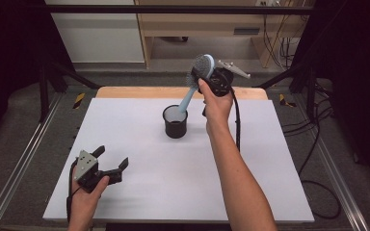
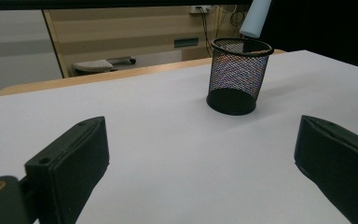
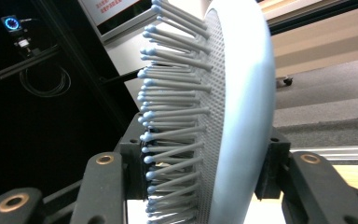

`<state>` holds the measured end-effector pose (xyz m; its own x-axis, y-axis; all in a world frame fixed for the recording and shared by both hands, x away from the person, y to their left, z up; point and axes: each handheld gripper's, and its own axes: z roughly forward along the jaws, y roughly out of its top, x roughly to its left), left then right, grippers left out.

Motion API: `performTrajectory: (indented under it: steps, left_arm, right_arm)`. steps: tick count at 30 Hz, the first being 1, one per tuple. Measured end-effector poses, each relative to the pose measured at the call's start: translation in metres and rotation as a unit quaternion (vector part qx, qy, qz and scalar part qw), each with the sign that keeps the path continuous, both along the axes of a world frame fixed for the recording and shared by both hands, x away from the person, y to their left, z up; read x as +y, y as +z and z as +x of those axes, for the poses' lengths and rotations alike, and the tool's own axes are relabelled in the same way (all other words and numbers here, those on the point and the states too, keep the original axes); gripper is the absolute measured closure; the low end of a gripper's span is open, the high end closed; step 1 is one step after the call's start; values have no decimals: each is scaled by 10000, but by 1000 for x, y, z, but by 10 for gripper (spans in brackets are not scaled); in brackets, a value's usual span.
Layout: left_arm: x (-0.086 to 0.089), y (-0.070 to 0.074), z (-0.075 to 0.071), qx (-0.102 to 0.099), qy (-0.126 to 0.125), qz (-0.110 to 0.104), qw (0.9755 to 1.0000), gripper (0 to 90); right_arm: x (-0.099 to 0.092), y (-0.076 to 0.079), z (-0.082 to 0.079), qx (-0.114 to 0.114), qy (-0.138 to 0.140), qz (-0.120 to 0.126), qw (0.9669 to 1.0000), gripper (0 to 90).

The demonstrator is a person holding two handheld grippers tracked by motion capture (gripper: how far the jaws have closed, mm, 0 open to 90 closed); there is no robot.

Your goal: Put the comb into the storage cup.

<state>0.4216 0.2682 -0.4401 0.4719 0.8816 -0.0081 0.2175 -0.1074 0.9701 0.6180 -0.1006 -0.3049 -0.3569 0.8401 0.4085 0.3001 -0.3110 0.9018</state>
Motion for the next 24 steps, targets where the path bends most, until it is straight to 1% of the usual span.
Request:
performTrajectory:
  steps: [7,14,16,18,24]
  left_arm:
    - [3,-1,1,7,61,-40,10000,32]
    - [6,-2,1,16,144,-32,9999,32]
    - [6,-2,1,15,149,-18,9999,32]
    - [7,-2,1,19,148,2,9999,32]
    - [7,-2,2,19,181,6,9998,28]
  right_arm:
    - [9,-6,4,48,75,-107,9999,501]
    - [18,-17,11,103,164,-218,9996,500]
    - [23,-22,14,151,208,-324,9991,499]
    - [24,-24,15,155,232,-375,9989,499]
    - [27,-27,17,176,288,-397,9986,499]
